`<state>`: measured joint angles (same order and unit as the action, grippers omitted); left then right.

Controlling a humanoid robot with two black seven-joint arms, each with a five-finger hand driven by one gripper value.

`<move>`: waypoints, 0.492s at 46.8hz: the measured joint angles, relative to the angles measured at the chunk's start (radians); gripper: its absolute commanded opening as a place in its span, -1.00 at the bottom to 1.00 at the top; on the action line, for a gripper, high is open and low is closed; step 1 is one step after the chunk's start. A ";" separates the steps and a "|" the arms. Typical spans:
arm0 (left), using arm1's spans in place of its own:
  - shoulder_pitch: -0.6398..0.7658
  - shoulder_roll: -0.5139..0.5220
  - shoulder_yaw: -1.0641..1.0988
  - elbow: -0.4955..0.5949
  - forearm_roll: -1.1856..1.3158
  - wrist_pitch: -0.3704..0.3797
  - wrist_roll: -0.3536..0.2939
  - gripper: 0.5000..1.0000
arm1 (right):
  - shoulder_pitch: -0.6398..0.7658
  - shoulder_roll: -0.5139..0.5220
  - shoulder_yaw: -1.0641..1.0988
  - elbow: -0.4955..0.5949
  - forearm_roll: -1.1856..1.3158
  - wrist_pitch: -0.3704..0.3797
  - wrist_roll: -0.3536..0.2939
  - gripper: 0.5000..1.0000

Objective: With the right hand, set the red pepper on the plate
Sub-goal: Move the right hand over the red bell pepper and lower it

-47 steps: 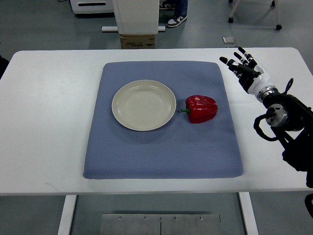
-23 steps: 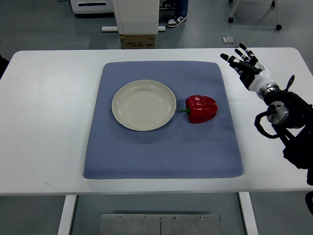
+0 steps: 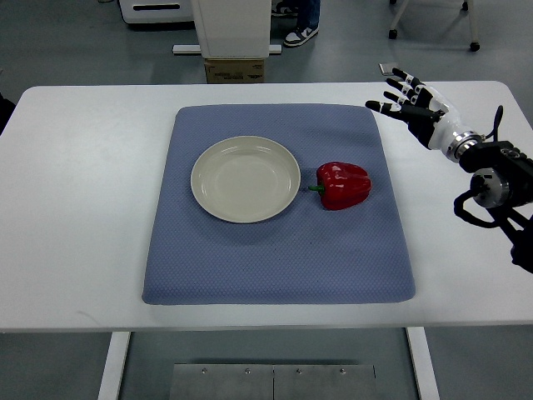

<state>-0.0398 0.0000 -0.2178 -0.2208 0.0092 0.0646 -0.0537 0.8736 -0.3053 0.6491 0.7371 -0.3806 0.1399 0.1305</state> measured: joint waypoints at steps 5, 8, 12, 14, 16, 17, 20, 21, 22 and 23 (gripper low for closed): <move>0.000 0.000 0.000 0.000 0.000 0.000 0.000 1.00 | 0.041 -0.051 -0.083 0.045 0.000 0.075 -0.002 1.00; 0.000 0.000 0.000 0.000 0.000 0.000 0.000 1.00 | 0.062 -0.079 -0.130 0.071 0.000 0.112 -0.001 1.00; 0.000 0.000 0.000 0.000 0.000 0.000 0.000 1.00 | 0.082 -0.106 -0.176 0.122 0.000 0.125 0.001 0.99; 0.000 0.000 0.000 0.000 0.000 0.000 0.000 1.00 | 0.090 -0.116 -0.200 0.146 -0.001 0.126 0.001 0.97; 0.000 0.000 0.000 0.000 0.000 0.000 0.000 1.00 | 0.103 -0.127 -0.235 0.166 -0.007 0.125 0.006 0.95; 0.000 0.000 0.000 0.000 0.000 0.000 0.000 1.00 | 0.111 -0.131 -0.256 0.172 -0.015 0.125 0.011 0.94; 0.000 0.000 0.000 0.000 0.000 0.000 0.000 1.00 | 0.143 -0.137 -0.329 0.183 -0.054 0.122 0.041 0.90; 0.000 0.000 0.000 0.000 0.000 0.000 0.000 1.00 | 0.155 -0.137 -0.356 0.184 -0.070 0.120 0.059 0.87; 0.000 0.000 0.000 0.000 0.000 0.000 0.000 1.00 | 0.165 -0.138 -0.381 0.184 -0.090 0.118 0.077 0.86; 0.000 0.000 0.000 0.000 0.000 0.000 0.000 1.00 | 0.179 -0.138 -0.417 0.184 -0.105 0.115 0.106 0.86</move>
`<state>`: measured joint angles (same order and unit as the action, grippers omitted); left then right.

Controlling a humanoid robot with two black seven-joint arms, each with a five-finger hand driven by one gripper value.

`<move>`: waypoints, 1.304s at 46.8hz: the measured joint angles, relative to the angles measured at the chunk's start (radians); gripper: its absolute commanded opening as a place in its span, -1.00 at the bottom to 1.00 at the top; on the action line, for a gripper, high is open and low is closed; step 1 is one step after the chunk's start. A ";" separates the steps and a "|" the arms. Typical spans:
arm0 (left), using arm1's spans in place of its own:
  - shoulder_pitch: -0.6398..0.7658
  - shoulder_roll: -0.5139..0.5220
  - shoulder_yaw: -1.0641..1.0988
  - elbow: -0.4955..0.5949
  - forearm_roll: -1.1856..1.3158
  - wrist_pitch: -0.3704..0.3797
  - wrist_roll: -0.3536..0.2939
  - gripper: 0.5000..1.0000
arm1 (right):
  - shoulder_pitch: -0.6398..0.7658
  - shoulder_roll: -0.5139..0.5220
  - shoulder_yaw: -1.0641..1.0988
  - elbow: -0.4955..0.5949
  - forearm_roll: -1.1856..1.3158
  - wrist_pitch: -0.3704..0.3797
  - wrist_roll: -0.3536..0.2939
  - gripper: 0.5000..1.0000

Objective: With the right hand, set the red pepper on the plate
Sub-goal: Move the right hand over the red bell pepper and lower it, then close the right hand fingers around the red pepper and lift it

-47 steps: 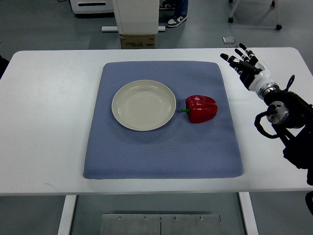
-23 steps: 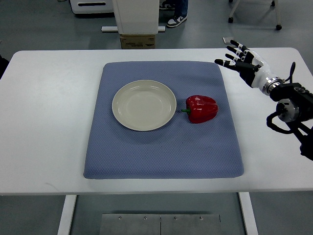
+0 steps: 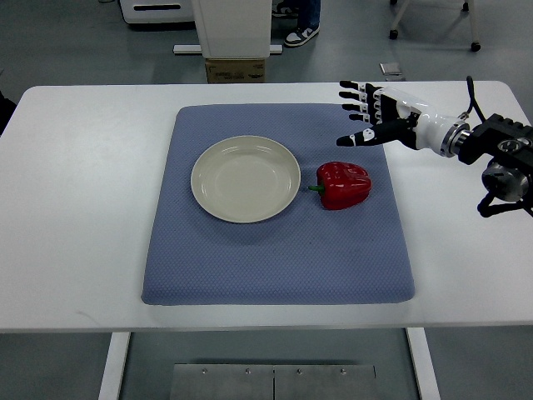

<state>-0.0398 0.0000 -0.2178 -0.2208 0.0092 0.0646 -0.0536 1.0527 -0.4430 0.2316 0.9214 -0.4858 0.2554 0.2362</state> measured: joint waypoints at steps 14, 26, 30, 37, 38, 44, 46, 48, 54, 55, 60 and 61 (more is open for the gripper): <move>0.000 0.000 0.000 0.000 0.000 0.000 0.000 1.00 | 0.093 0.008 -0.282 -0.001 -0.054 -0.091 0.112 0.83; 0.000 0.000 0.000 0.000 0.000 0.000 0.000 1.00 | 0.168 0.018 -0.460 -0.002 -0.073 -0.126 0.186 0.84; 0.000 0.000 0.000 0.000 0.000 0.000 0.000 1.00 | 0.171 0.025 -0.476 -0.004 -0.089 -0.127 0.192 0.83; 0.000 0.000 0.000 0.000 0.000 0.000 0.000 1.00 | 0.173 0.042 -0.496 -0.009 -0.145 -0.138 0.195 0.84; 0.000 0.000 0.000 0.000 0.000 0.000 0.000 1.00 | 0.174 0.044 -0.501 -0.009 -0.151 -0.144 0.197 0.84; 0.000 0.000 0.000 0.000 0.000 0.000 0.000 1.00 | 0.174 0.058 -0.524 -0.011 -0.166 -0.172 0.198 0.81; 0.000 0.000 0.000 -0.001 0.000 0.000 0.000 1.00 | 0.174 0.061 -0.529 -0.011 -0.171 -0.174 0.198 0.76; 0.000 0.000 0.000 0.000 0.000 0.000 0.000 1.00 | 0.173 0.062 -0.532 -0.013 -0.178 -0.175 0.197 0.72; 0.000 0.000 0.000 0.000 0.000 0.000 0.000 1.00 | 0.167 0.067 -0.534 -0.023 -0.195 -0.180 0.196 0.65; 0.000 0.000 0.000 0.000 0.000 0.000 0.000 1.00 | 0.167 0.067 -0.534 -0.027 -0.198 -0.180 0.196 0.64; 0.000 0.000 0.000 0.000 0.000 0.001 0.000 1.00 | 0.163 0.067 -0.534 -0.046 -0.214 -0.180 0.196 0.56; 0.000 0.000 0.000 0.000 0.000 0.001 0.000 1.00 | 0.163 0.067 -0.534 -0.050 -0.214 -0.180 0.196 0.53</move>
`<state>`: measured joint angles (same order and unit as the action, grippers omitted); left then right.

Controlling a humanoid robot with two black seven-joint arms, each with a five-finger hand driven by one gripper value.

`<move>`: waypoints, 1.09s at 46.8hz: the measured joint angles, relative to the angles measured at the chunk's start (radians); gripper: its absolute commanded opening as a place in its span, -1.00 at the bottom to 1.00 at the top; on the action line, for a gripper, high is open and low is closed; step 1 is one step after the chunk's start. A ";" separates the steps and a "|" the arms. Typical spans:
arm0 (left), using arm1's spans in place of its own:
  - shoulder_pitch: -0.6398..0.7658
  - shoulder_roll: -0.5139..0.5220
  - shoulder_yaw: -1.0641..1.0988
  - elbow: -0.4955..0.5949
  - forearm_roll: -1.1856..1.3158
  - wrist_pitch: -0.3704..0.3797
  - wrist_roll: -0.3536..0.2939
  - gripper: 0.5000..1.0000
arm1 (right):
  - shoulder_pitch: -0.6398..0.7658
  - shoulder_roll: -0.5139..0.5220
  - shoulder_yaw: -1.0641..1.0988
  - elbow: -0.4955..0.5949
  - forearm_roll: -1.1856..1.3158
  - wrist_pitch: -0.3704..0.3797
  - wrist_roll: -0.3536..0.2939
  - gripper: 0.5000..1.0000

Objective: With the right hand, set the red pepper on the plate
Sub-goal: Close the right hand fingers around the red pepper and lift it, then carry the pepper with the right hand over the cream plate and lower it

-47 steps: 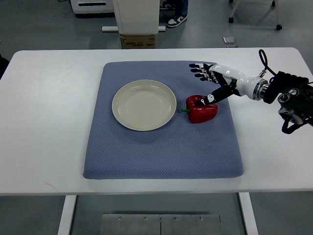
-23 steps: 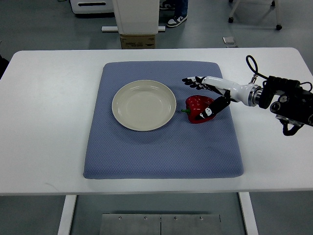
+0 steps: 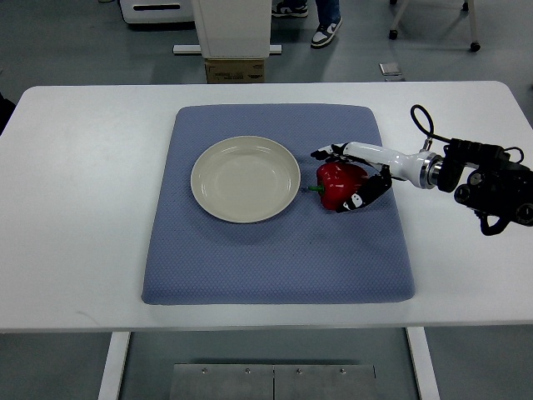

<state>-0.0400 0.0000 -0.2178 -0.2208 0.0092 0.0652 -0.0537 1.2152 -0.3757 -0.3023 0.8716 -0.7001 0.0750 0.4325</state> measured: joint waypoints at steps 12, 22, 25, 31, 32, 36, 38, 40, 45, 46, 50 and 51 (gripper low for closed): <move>0.000 0.000 0.000 0.000 0.000 -0.001 0.000 1.00 | -0.010 0.003 -0.001 -0.021 -0.006 0.000 0.000 0.35; 0.000 0.000 0.000 0.000 0.000 -0.001 0.000 1.00 | -0.014 0.003 -0.001 -0.022 -0.009 0.000 0.001 -1.00; 0.000 0.000 0.000 0.000 0.000 -0.001 0.000 1.00 | -0.014 0.002 -0.001 -0.023 -0.013 0.001 0.001 -1.00; 0.000 0.000 0.000 0.000 0.000 -0.001 0.000 1.00 | -0.009 0.002 -0.001 -0.030 -0.015 0.000 -0.007 -1.00; 0.000 0.000 0.000 0.000 0.000 -0.001 0.000 1.00 | -0.007 0.001 0.002 -0.031 -0.014 -0.003 -0.009 -1.00; 0.000 0.000 0.000 0.000 0.000 -0.001 0.000 1.00 | 0.002 0.003 0.015 -0.032 -0.007 -0.028 -0.012 -1.00; 0.000 0.000 0.000 0.000 0.000 -0.001 0.000 1.00 | 0.009 0.008 0.031 -0.032 -0.006 -0.041 -0.013 -1.00; 0.000 0.000 0.000 0.000 0.000 -0.001 0.000 1.00 | 0.016 0.011 0.048 -0.031 -0.006 -0.045 -0.018 -1.00; 0.000 0.000 0.000 0.000 0.000 -0.001 0.000 1.00 | 0.040 0.026 0.093 -0.030 -0.005 -0.043 -0.049 -1.00; 0.000 0.000 0.000 0.000 0.000 -0.001 0.000 1.00 | 0.045 0.034 0.100 -0.029 -0.005 -0.042 -0.057 -1.00; 0.000 0.000 0.000 0.000 0.000 -0.001 0.000 1.00 | 0.063 0.077 0.120 -0.028 -0.005 -0.040 -0.088 -1.00; 0.000 0.000 0.000 0.000 0.000 -0.001 0.000 1.00 | 0.068 0.091 0.124 -0.027 -0.005 -0.040 -0.099 -1.00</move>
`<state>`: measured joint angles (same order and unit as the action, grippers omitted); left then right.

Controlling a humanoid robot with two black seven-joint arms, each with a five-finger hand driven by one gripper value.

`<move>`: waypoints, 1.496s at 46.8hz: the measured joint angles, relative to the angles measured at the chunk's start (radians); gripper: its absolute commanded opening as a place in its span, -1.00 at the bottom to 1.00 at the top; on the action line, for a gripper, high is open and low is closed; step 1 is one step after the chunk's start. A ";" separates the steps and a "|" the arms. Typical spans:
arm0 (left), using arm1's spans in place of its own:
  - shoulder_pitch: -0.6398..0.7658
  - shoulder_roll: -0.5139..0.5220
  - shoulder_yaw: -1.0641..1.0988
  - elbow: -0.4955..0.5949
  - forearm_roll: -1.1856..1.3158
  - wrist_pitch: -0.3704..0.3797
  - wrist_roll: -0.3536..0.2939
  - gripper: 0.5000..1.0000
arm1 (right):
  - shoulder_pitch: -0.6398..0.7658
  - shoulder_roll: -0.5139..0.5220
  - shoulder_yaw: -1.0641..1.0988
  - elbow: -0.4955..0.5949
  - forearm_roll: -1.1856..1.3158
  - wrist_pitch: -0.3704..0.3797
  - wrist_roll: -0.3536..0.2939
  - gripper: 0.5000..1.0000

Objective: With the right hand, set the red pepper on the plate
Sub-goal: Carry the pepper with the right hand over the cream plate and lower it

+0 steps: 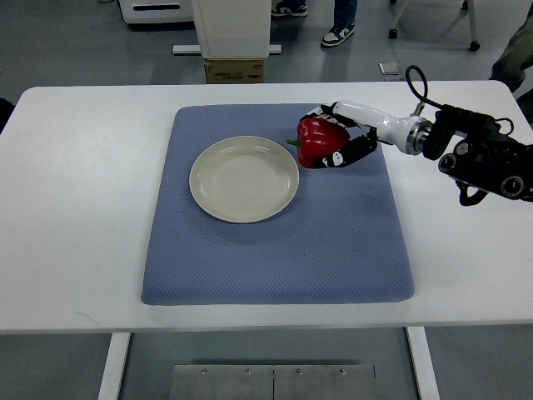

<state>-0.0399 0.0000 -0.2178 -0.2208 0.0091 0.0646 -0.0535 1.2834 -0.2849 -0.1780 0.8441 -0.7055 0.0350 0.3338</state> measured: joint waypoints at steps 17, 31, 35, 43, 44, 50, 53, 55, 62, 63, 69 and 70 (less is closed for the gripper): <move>0.000 0.000 0.000 0.000 0.000 0.000 0.000 1.00 | 0.023 0.194 0.064 -0.005 -0.004 -0.005 -0.122 -1.00; 0.000 0.000 0.000 0.000 0.000 0.000 0.000 1.00 | -0.010 0.284 0.071 -0.088 -0.005 -0.014 -0.173 -1.00; 0.000 0.000 0.000 0.000 0.000 0.000 0.000 1.00 | -0.023 0.285 0.072 -0.116 -0.004 -0.041 -0.199 -1.00; 0.000 0.000 0.000 0.000 0.000 0.000 0.000 1.00 | -0.031 0.285 0.072 -0.140 0.001 -0.068 -0.217 -1.00; 0.000 0.000 0.000 0.000 0.000 0.000 0.000 1.00 | -0.031 0.285 0.072 -0.140 0.001 -0.069 -0.219 -1.00; 0.000 0.000 0.000 0.000 0.000 0.000 0.000 1.00 | -0.033 0.285 0.072 -0.138 0.005 -0.068 -0.223 -1.00; 0.000 0.000 0.000 0.000 0.000 0.000 0.000 1.00 | -0.038 0.285 0.072 -0.136 0.006 -0.068 -0.224 -1.00; 0.000 0.000 0.000 0.000 0.000 0.000 0.000 1.00 | -0.043 0.285 0.074 -0.135 0.008 -0.068 -0.225 -1.00; 0.000 0.000 0.000 0.000 0.000 0.000 0.000 1.00 | -0.076 0.285 0.122 -0.134 0.009 -0.068 -0.225 -1.00; 0.000 0.000 0.000 0.000 0.000 0.000 0.000 1.00 | -0.078 0.285 0.126 -0.133 0.009 -0.068 -0.226 -1.00; 0.000 0.000 0.000 0.000 0.000 0.000 0.000 1.00 | -0.083 0.285 0.135 -0.123 0.009 -0.069 -0.229 -1.00; 0.000 0.000 0.000 0.000 0.000 0.000 0.000 1.00 | -0.084 0.285 0.136 -0.121 0.009 -0.069 -0.229 -1.00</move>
<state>-0.0399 0.0000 -0.2178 -0.2208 0.0092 0.0645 -0.0537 1.1997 -0.0001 -0.0421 0.7234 -0.6964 -0.0337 0.1044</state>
